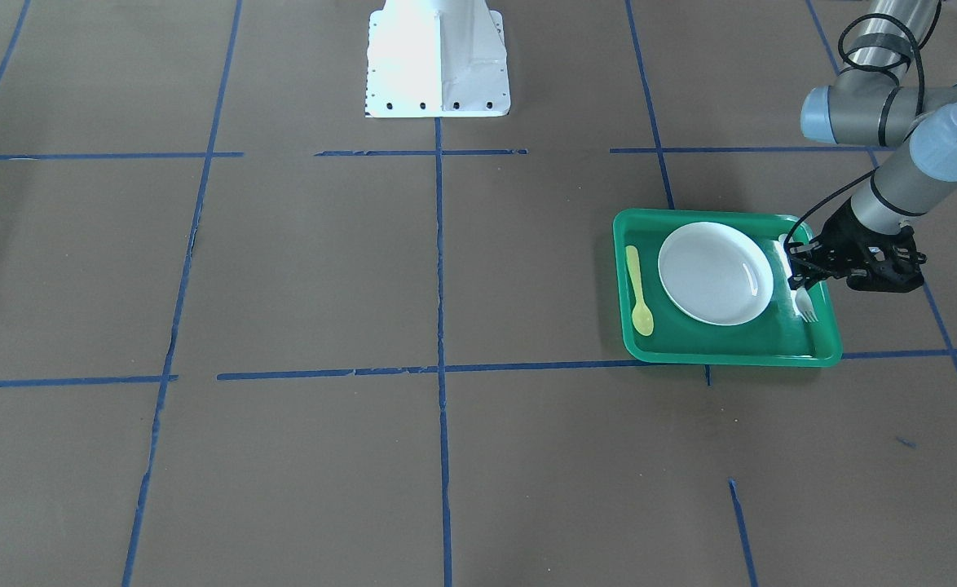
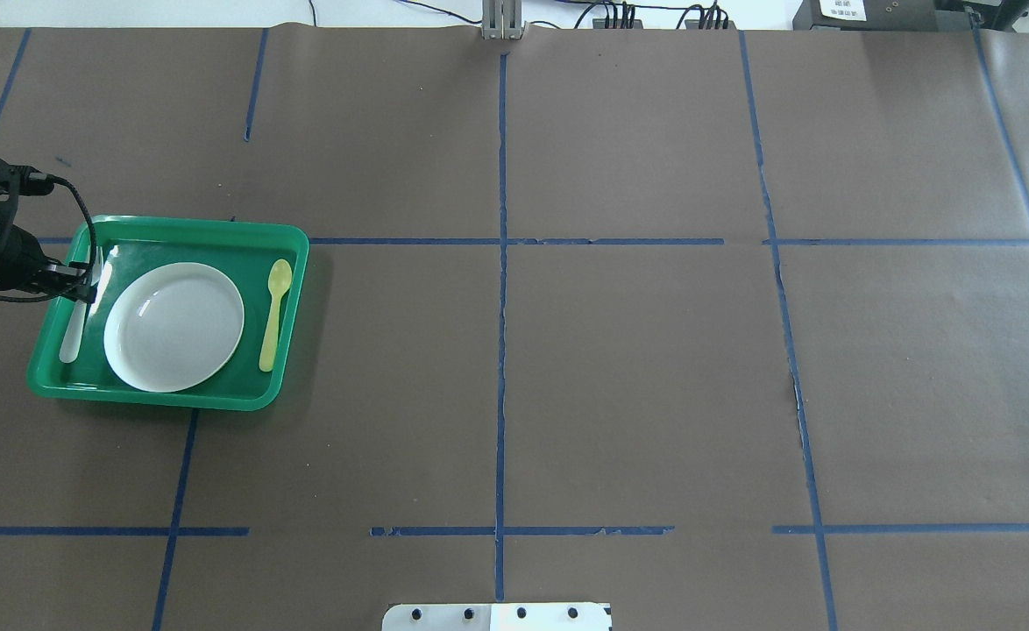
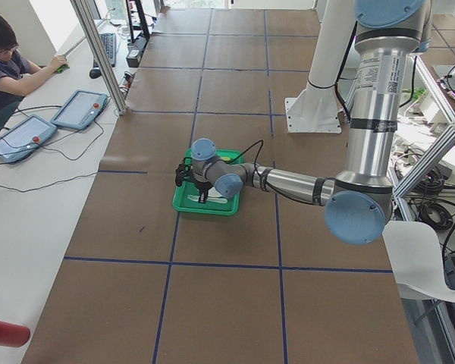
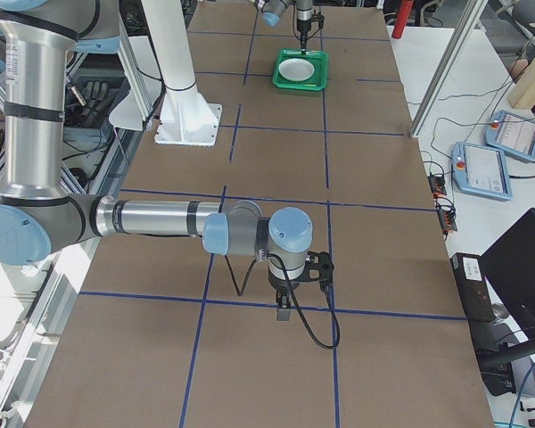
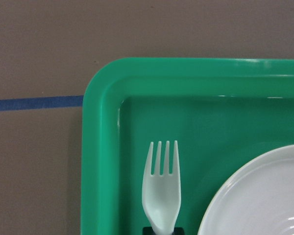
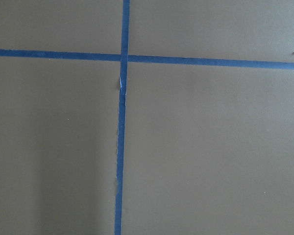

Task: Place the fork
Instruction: 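Carry the fork off the plate and set it beside the plate in the tray, then open the left gripper and lift it away from the tray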

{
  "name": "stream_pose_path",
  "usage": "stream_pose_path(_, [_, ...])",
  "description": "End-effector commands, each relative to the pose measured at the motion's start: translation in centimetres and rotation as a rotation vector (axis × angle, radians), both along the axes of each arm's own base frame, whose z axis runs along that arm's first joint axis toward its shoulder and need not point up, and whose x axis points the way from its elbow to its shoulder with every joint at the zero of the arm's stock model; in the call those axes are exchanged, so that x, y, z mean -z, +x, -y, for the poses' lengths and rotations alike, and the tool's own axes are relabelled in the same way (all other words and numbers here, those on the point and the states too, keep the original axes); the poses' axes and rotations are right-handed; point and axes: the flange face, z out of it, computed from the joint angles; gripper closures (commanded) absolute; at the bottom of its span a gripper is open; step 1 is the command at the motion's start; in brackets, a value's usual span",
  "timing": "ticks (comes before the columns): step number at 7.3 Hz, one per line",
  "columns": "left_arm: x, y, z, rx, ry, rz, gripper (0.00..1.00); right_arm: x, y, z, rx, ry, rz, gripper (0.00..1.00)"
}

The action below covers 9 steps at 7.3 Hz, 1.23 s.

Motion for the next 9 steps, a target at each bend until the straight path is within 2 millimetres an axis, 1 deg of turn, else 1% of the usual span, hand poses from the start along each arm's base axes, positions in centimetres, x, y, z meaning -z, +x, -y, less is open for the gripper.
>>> stream_pose_path(1, [0.3,0.0,0.0,-0.003,0.01,-0.003,0.01,0.0,0.0,0.0,0.0,0.0,0.0,0.0])
stream_pose_path(2, [0.2,-0.2,-0.2,-0.004,0.006,-0.004,0.0,0.0,0.0,0.0,0.0,0.0,0.0,0.0])
stream_pose_path(3, [1.5,-0.6,-0.1,0.002,0.025,-0.018,0.0,0.0,0.0,0.0,0.001,0.001,0.0,0.0])
stream_pose_path(4, [3.9,-3.9,1.0,0.053,0.05,-0.048,0.0,0.0,0.0,0.0,0.001,0.001,0.0,0.0])
stream_pose_path(5, [5.2,-5.6,1.3,0.054,0.062,-0.087,0.0,0.0,0.0,0.0,0.001,0.001,0.0,0.0])
stream_pose_path(6, [5.8,-7.7,1.9,0.009,0.159,-0.081,0.0,0.0,0.0,0.0,0.0,0.0,0.0,0.0])
stream_pose_path(7, [5.6,-12.0,3.0,0.002,0.243,-0.042,0.0,0.0,0.0,0.0,0.001,0.001,0.0,0.0])
stream_pose_path(8, [4.9,-14.8,3.7,-0.055,0.297,0.016,0.0,0.0,0.0,0.0,0.001,0.001,0.0,0.0])
stream_pose_path(9, [3.8,-18.7,4.5,-0.105,0.317,0.082,0.0,0.0,0.0,0.0,0.001,0.001,0.0,0.0])
